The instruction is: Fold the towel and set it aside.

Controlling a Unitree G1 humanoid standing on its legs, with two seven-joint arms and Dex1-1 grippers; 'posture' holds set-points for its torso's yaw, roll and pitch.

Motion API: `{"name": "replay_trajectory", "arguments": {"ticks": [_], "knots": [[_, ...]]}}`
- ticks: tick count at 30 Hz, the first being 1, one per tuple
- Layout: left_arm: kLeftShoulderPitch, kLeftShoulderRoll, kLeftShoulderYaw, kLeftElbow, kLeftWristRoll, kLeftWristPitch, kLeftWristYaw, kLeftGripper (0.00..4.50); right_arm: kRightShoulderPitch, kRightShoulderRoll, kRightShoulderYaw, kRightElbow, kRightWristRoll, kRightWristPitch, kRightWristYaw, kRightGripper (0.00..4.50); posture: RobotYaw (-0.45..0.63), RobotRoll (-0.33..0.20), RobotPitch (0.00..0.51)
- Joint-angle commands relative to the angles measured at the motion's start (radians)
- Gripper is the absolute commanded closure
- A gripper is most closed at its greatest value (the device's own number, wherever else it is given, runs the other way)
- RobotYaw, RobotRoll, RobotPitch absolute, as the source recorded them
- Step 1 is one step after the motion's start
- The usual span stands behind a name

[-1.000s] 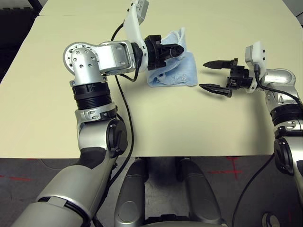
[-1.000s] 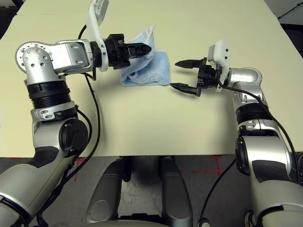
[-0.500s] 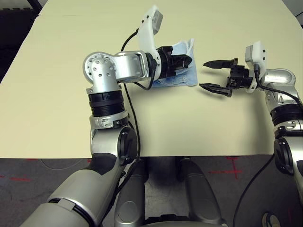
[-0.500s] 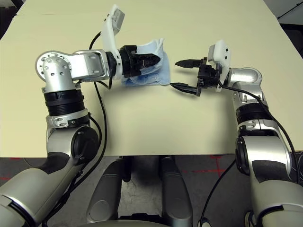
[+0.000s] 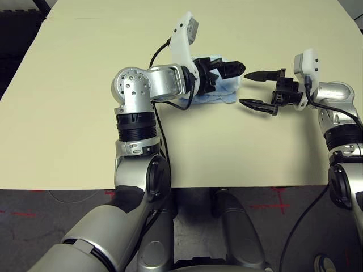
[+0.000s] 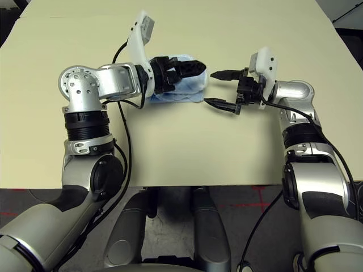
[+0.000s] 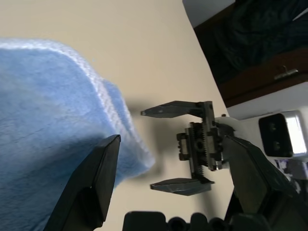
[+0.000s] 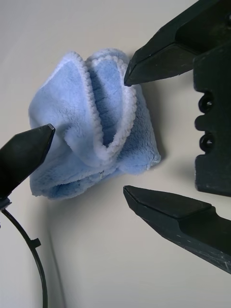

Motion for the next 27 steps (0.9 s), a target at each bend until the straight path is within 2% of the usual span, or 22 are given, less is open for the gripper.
{"name": "replay_trajectory", "arguments": {"ticks": [1, 5, 7, 10, 13, 17, 22, 25, 27], "knots": [[0.023, -0.003, -0.036, -0.012, -0.013, 0.041, -0.044, 0.06, -0.01, -0.007, -0.023, 0.019, 0.014, 0.02, -0.01, 0.0, 0.03, 0.0, 0.291], [0.084, 0.151, -0.189, -0.067, 0.03, -0.114, -0.26, 0.06, -0.021, -0.002, -0.048, 0.003, 0.047, 0.081, -0.023, 0.0, 0.02, 0.0, 0.29], [0.129, 0.296, -0.307, -0.08, 0.091, -0.244, -0.438, 0.06, -0.022, 0.011, -0.067, -0.029, 0.08, 0.143, -0.031, 0.0, 0.02, 0.0, 0.292], [0.183, 0.466, -0.461, -0.068, 0.195, -0.445, -0.665, 0.06, -0.012, 0.023, -0.074, -0.072, 0.108, 0.213, -0.026, 0.0, 0.02, 0.0, 0.294], [0.215, 0.565, -0.557, -0.017, 0.308, -0.653, -0.83, 0.06, 0.001, 0.026, -0.071, -0.096, 0.115, 0.253, -0.009, 0.0, 0.03, 0.0, 0.294], [0.217, 0.63, -0.63, 0.084, 0.451, -0.947, -0.985, 0.06, 0.014, 0.012, -0.039, -0.102, 0.09, 0.252, 0.045, 0.0, 0.04, 0.0, 0.292], [0.198, 0.634, -0.607, 0.154, 0.482, -1.033, -1.069, 0.06, 0.005, -0.007, -0.025, -0.063, 0.06, 0.184, 0.085, 0.0, 0.04, 0.0, 0.29], [0.198, 0.64, -0.585, 0.165, 0.48, -1.045, -1.109, 0.0, -0.005, -0.009, -0.03, -0.046, 0.056, 0.157, 0.092, 0.61, 0.04, 0.0, 0.287], [0.201, 0.64, -0.566, 0.165, 0.472, -1.052, -1.126, 0.0, -0.007, -0.01, -0.03, -0.038, 0.054, 0.147, 0.097, 1.29, 0.04, 0.0, 0.287]]}}
